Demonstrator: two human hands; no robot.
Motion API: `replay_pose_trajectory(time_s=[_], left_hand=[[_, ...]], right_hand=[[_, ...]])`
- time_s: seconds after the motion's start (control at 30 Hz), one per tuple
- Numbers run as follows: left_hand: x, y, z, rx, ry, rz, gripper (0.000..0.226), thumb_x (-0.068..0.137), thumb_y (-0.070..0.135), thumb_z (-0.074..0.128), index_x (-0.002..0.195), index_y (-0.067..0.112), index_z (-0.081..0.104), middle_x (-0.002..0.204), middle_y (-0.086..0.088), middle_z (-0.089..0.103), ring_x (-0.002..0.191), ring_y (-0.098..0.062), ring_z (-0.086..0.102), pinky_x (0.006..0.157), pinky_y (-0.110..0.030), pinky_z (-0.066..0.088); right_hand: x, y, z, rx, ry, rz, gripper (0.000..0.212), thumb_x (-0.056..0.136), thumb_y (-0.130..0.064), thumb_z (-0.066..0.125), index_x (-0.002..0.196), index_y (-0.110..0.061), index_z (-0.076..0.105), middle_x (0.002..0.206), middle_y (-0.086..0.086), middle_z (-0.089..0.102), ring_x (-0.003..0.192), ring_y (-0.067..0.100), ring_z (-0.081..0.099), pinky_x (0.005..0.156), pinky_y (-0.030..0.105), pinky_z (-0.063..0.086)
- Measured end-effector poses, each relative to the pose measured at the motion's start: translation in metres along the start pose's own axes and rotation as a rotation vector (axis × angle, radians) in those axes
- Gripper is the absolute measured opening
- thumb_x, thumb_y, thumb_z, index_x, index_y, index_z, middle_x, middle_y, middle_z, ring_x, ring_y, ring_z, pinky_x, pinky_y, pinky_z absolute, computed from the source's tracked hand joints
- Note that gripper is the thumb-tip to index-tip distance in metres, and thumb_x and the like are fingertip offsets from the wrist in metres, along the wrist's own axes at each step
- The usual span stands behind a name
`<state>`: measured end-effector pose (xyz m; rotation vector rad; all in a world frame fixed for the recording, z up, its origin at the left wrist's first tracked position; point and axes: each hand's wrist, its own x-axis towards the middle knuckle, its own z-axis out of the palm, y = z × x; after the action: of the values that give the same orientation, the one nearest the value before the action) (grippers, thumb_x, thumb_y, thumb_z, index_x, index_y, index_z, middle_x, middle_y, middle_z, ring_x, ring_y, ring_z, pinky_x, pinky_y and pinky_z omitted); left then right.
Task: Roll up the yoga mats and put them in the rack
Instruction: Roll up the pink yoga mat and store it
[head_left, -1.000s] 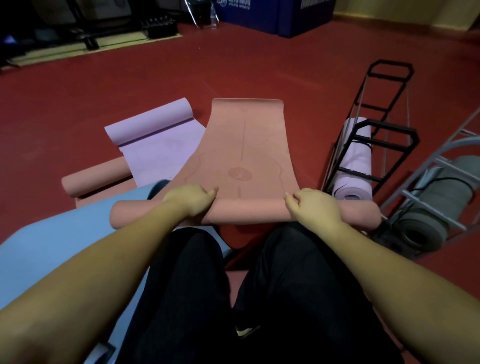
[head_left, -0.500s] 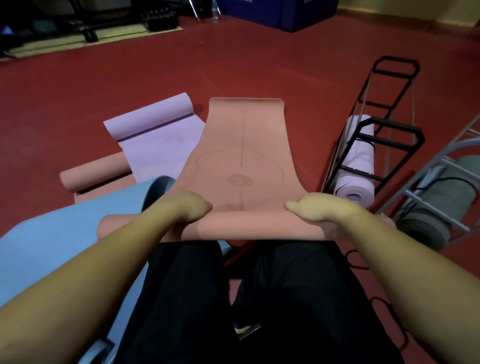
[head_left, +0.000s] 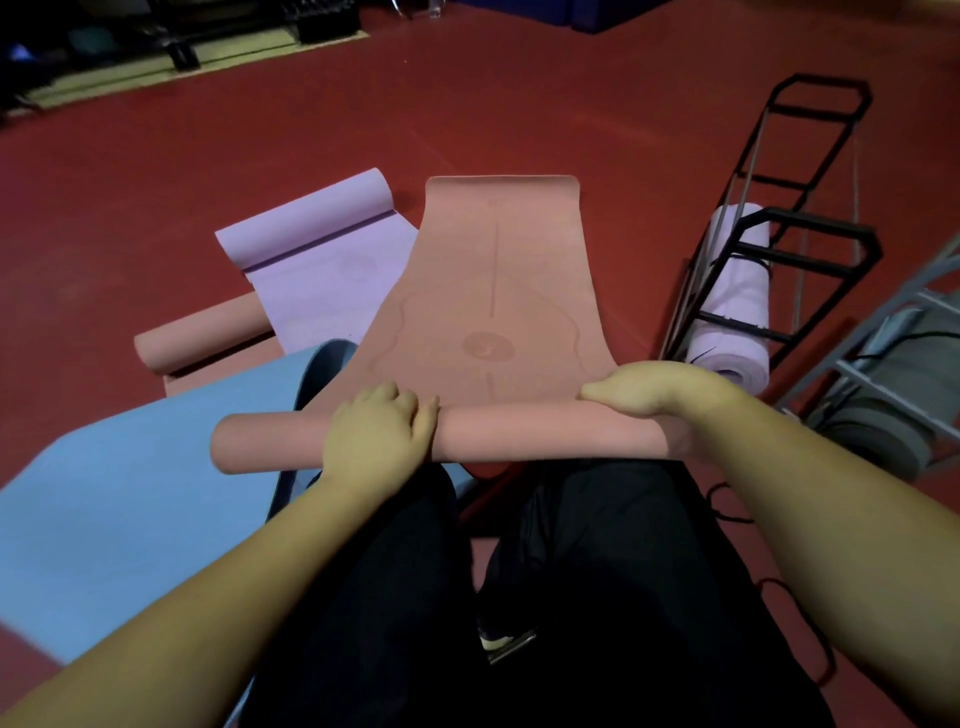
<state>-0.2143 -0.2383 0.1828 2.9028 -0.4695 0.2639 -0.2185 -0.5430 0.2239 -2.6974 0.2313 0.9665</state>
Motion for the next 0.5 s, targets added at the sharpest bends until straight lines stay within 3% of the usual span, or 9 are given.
replay_pose_trajectory(time_s=[0.13, 0.23, 0.4, 0.5], left_hand=[[0.001, -0.003, 0.002, 0.014, 0.003, 0.008, 0.064, 0.094, 0.049, 0.02, 0.066, 0.012, 0.063, 0.069, 0.0, 0.049, 0.07, -0.029, 0.053, 0.061, -0.033, 0.029], [0.015, -0.004, 0.001, 0.004, -0.074, -0.029, 0.059, 0.102, 0.044, 0.026, 0.074, 0.013, 0.067, 0.08, -0.002, 0.06, 0.08, -0.027, 0.057, 0.065, -0.035, 0.037], [0.035, -0.005, 0.0, -0.012, -0.241, -0.075, 0.057, 0.103, 0.045, 0.028, 0.074, 0.012, 0.065, 0.078, -0.004, 0.058, 0.079, -0.028, 0.056, 0.068, -0.034, 0.039], [0.047, -0.007, 0.001, 0.005, -0.373, -0.099, 0.06, 0.103, 0.047, 0.024, 0.07, 0.013, 0.061, 0.077, -0.006, 0.057, 0.08, -0.027, 0.054, 0.07, -0.034, 0.038]], right_hand=[[0.007, 0.001, 0.003, 0.016, 0.096, 0.015, 0.06, 0.094, -0.056, 0.041, 0.121, -0.008, 0.064, 0.127, 0.017, 0.059, 0.101, 0.029, 0.052, 0.085, 0.031, 0.038], [0.01, 0.002, 0.009, 0.011, 0.219, -0.039, 0.054, 0.097, -0.053, 0.041, 0.109, -0.007, 0.067, 0.113, 0.013, 0.059, 0.104, 0.031, 0.056, 0.085, 0.033, 0.042], [-0.003, -0.004, 0.032, -0.047, 0.674, -0.027, 0.047, 0.101, -0.045, 0.036, 0.091, -0.01, 0.066, 0.102, 0.014, 0.065, 0.091, 0.034, 0.061, 0.068, 0.036, 0.04], [-0.015, -0.002, 0.055, -0.063, 0.83, -0.079, 0.045, 0.098, -0.049, 0.042, 0.092, -0.012, 0.067, 0.097, 0.012, 0.066, 0.091, 0.034, 0.063, 0.072, 0.038, 0.043]])
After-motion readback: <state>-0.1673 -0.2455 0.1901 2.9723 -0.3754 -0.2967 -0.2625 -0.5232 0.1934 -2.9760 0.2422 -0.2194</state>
